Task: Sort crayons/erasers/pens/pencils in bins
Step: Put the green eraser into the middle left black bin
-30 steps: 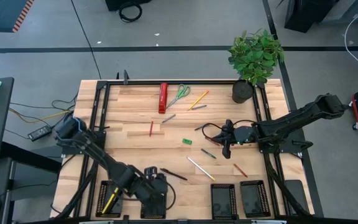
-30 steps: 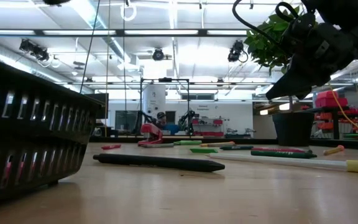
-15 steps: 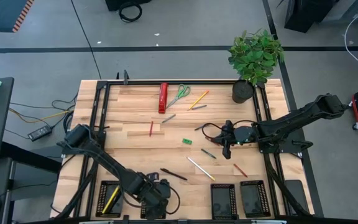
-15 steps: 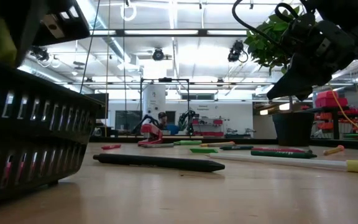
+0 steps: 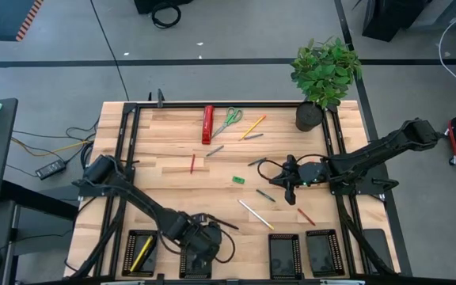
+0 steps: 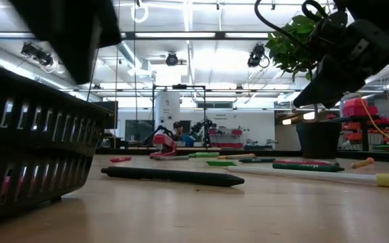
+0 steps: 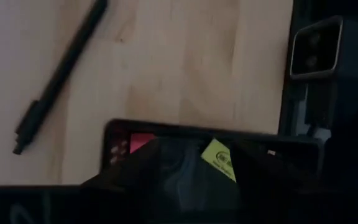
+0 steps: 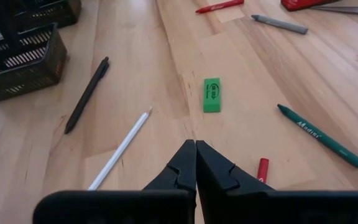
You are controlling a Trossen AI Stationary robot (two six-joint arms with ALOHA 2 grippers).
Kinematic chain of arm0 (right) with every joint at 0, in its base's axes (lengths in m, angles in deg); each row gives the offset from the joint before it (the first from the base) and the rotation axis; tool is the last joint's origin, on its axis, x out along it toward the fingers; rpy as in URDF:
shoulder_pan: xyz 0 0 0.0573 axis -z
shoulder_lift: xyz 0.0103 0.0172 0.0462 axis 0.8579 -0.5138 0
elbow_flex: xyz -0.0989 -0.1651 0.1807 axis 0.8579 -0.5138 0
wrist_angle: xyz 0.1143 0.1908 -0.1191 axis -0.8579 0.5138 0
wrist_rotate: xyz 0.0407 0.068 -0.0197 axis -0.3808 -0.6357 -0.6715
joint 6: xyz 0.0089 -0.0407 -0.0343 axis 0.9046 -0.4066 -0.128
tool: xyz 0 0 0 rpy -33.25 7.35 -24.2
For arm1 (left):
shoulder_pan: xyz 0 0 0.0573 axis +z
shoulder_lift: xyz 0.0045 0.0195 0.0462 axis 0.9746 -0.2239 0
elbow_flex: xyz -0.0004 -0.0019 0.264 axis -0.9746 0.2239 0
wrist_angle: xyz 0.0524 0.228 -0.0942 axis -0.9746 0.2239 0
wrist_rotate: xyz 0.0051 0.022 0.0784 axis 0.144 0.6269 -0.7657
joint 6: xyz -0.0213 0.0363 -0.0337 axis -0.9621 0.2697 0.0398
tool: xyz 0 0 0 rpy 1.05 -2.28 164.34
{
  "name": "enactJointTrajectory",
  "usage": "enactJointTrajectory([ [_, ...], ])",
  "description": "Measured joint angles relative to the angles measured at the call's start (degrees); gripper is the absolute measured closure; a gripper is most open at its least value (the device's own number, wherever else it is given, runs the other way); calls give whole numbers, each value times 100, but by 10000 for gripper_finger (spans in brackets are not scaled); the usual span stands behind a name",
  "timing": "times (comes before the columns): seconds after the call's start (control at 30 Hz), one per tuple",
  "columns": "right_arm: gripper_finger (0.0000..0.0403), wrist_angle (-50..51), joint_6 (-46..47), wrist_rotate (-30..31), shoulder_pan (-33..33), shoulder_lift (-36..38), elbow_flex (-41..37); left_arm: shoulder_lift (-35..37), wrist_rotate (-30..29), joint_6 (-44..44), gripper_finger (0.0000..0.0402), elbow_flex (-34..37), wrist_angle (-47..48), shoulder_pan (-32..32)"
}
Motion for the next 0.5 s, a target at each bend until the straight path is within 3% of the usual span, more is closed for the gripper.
enactJointTrajectory([
  [0.1,392,-38,-70,57,0,2,0,0,-216,215,206,-149,-11,257],
  [0.3,392,-251,-703,71,0,2,0,7,-912,1641,238,-307,-143,738],
  [0.5,392,-133,-592,71,0,2,0,7,-941,2512,271,-11,-134,1144],
])
